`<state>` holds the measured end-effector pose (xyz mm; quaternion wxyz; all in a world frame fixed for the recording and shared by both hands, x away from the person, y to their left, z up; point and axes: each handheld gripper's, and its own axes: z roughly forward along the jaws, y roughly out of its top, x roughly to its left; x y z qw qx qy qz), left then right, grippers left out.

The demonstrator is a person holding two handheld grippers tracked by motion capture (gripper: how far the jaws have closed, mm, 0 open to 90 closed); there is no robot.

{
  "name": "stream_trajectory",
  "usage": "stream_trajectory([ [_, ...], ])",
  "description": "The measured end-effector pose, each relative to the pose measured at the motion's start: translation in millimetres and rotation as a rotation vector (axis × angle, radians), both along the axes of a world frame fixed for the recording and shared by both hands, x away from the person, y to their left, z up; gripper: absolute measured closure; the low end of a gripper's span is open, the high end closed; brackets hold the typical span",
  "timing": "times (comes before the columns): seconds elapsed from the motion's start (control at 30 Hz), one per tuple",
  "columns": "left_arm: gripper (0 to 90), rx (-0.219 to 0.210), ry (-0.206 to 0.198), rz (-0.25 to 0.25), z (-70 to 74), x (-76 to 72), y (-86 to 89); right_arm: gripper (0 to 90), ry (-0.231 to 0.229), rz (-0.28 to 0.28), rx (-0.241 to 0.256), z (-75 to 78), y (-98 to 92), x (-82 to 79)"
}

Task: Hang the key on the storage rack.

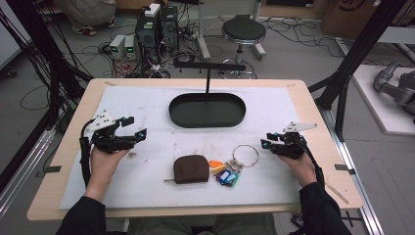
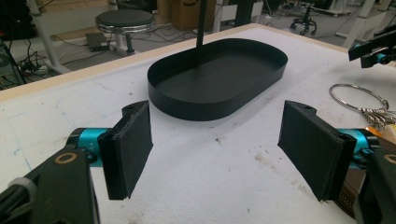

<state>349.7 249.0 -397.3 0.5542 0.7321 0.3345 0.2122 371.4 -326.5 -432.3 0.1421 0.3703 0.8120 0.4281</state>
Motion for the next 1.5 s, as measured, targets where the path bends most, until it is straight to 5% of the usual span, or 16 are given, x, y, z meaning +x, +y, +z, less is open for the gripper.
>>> stream_trajectory([
  [0.2,25.6,0.007,0.01,-0.011,-1.5,-1.5,-1.0,67.9,0.068,0.05,-0.025,-7.9,10.3,4.3],
  [0.57,25.6,0.005,0.016,-0.015,-1.9,-1.5,-2.0,75.0,0.115,0.097,-0.073,-14.7,24.4,6.8],
  [0.93,25.6,0.006,0.021,-0.018,-2.2,-1.5,-4.2,86.5,0.083,0.098,-0.133,-15.5,29.7,4.3],
  [1.5,25.6,-0.003,0.018,-0.021,-1.8,-1.1,-5.5,87.8,0.089,0.089,-0.055,-9.6,24.9,4.8],
])
